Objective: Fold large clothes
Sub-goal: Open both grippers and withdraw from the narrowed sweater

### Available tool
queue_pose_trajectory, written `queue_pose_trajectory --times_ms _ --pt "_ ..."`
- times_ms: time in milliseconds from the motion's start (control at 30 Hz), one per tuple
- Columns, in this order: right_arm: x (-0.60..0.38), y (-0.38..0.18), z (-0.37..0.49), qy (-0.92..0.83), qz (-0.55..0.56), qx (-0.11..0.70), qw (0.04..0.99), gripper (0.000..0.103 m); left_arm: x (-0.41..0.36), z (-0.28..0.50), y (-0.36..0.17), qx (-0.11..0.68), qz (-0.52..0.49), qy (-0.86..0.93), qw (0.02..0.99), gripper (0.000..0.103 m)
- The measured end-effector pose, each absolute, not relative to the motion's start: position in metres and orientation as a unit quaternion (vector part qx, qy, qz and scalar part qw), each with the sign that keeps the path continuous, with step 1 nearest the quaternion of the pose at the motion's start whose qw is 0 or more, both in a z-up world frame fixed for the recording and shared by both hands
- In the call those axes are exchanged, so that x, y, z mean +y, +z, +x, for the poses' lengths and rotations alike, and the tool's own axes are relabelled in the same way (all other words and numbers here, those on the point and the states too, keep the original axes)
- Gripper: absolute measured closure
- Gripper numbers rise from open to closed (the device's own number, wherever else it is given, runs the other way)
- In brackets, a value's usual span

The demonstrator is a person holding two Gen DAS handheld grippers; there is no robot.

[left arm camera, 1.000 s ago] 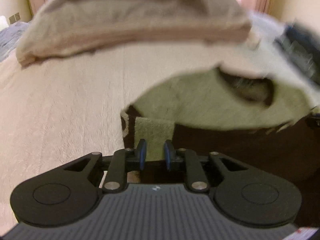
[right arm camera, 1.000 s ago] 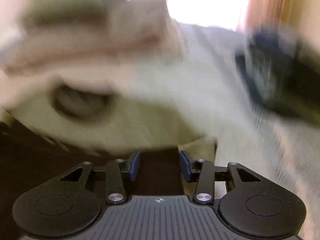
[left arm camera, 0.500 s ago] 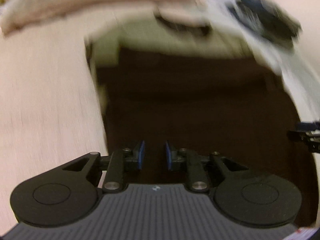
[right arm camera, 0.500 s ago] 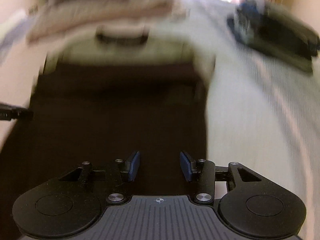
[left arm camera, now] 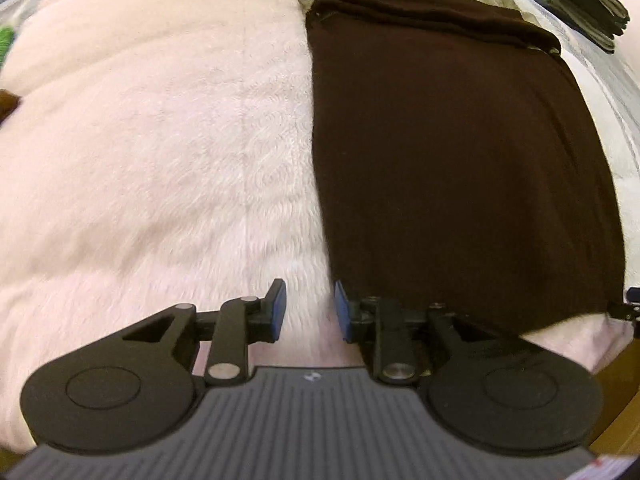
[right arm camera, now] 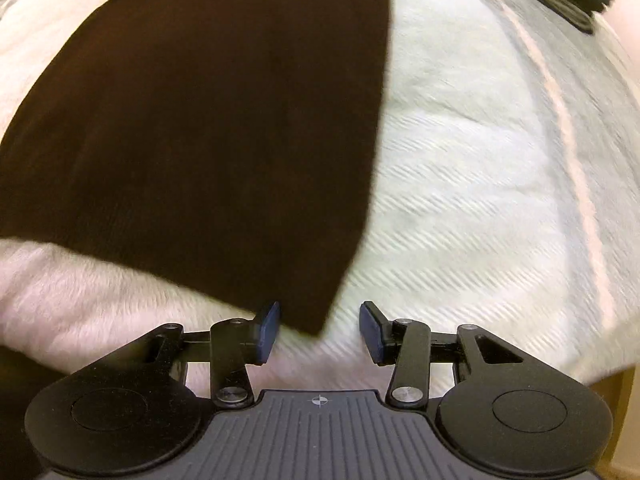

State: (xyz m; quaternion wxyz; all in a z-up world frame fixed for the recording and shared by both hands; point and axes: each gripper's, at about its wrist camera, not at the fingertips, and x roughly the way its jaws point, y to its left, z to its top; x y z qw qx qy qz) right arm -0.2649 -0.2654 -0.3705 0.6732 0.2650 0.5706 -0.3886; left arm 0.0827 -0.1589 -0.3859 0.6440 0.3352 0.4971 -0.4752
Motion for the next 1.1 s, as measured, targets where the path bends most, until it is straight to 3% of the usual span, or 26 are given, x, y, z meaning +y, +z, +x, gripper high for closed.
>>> queue_pose_trajectory --times_ms 67,267,400,700,1100 --pt "-0.266 -0.337 -0.276 -0.401 0.275 0.533 0.693 0.061 -0.150 0.067 -0.357 0.479 0.339 -0.475 0.656 0.080" --pt "-0.261 -0.220 -0.308 -0.412 0.317 0.409 0.750 0.060 -0.134 0.021 -0.267 0.439 0.321 -0.491 0.681 0.064" --pt "-0.229 -0.175 -0.316 -0.395 0.320 0.380 0.773 0.050 -0.125 -0.010 -0.219 0.414 0.315 -0.503 0.690 0.050" --pt "-0.159 -0.162 -0.331 -0.358 0.345 0.378 0.781 0.046 -0.083 -0.056 -0.168 0.392 0.305 -0.522 0.694 0.043" --pt "-0.150 -0.153 -0.334 -0.350 0.337 0.385 0.785 0.046 -0.053 -0.065 -0.158 0.398 0.310 -0.518 0.691 0.043"
